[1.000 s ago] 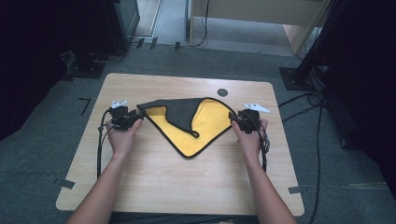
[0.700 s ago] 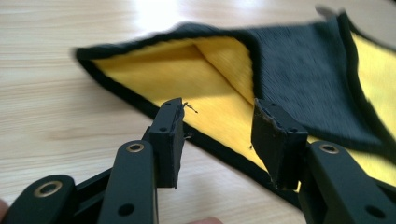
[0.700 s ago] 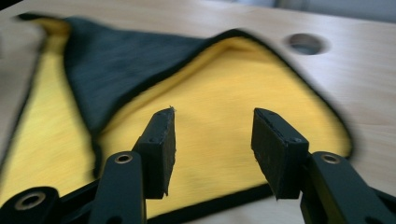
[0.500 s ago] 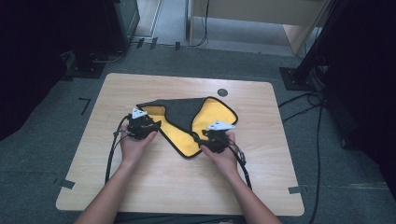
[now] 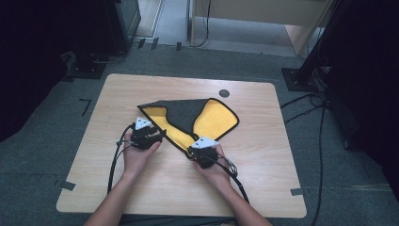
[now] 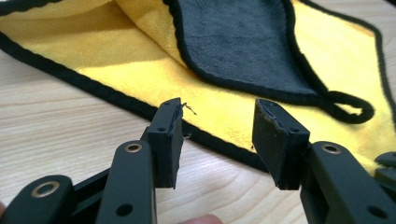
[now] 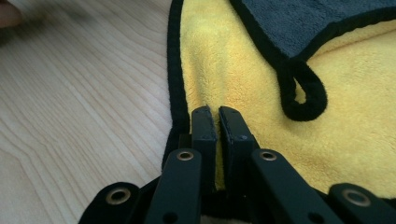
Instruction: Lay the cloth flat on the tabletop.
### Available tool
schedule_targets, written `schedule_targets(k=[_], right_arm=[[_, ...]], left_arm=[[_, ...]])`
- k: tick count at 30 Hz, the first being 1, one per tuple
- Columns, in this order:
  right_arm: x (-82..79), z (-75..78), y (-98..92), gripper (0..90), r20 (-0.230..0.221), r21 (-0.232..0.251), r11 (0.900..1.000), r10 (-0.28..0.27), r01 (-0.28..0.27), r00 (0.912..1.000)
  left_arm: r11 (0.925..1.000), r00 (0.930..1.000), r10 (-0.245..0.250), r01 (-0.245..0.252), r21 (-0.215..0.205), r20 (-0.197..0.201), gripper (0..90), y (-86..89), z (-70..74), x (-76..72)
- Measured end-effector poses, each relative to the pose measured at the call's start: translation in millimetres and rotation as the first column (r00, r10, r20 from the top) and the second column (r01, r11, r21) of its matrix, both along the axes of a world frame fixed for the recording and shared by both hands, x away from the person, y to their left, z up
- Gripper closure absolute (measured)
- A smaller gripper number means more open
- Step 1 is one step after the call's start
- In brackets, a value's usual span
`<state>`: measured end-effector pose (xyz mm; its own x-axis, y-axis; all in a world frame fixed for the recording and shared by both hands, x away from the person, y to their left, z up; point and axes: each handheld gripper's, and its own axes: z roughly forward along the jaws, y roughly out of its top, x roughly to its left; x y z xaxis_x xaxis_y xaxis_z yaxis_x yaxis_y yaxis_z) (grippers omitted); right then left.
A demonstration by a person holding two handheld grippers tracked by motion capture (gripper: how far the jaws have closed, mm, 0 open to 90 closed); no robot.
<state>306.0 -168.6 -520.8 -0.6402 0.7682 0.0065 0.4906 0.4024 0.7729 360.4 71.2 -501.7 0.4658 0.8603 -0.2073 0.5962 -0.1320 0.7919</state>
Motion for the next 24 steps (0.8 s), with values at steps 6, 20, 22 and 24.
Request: schedule_targets(k=[6, 20, 22, 24], right_arm=[[-17.5, 2.4, 12.2, 86.6, -0.029, 0.002, 1.0, 0.01, -0.01, 0.9995], [-64.3, 4.2, 77.4, 79.8, -0.095, 0.077, 0.983, 0.174, -0.167, 0.9801], [-61.4, 5.3, 74.0, 78.1, -0.105, 0.104, 0.978, 0.191, -0.18, 0.9759], [-54.4, 10.7, 63.2, 74.1, -0.115, 0.183, 0.969, 0.188, -0.165, 0.9755]], left_arm=[[0.9997, 0.9998, -0.018, 0.018, 0.016, 0.004, 52.3, -1.9, 0.0, -3.6], [0.9956, 0.9994, 0.022, -0.019, 0.092, -0.028, 50.9, 13.0, -11.0, 1.1], [0.9955, 0.9993, 0.028, -0.025, 0.092, -0.025, 50.5, 14.9, -12.2, 1.5], [0.9942, 0.9993, 0.032, -0.03, 0.103, -0.019, 49.9, 16.4, -12.5, 1.7]])
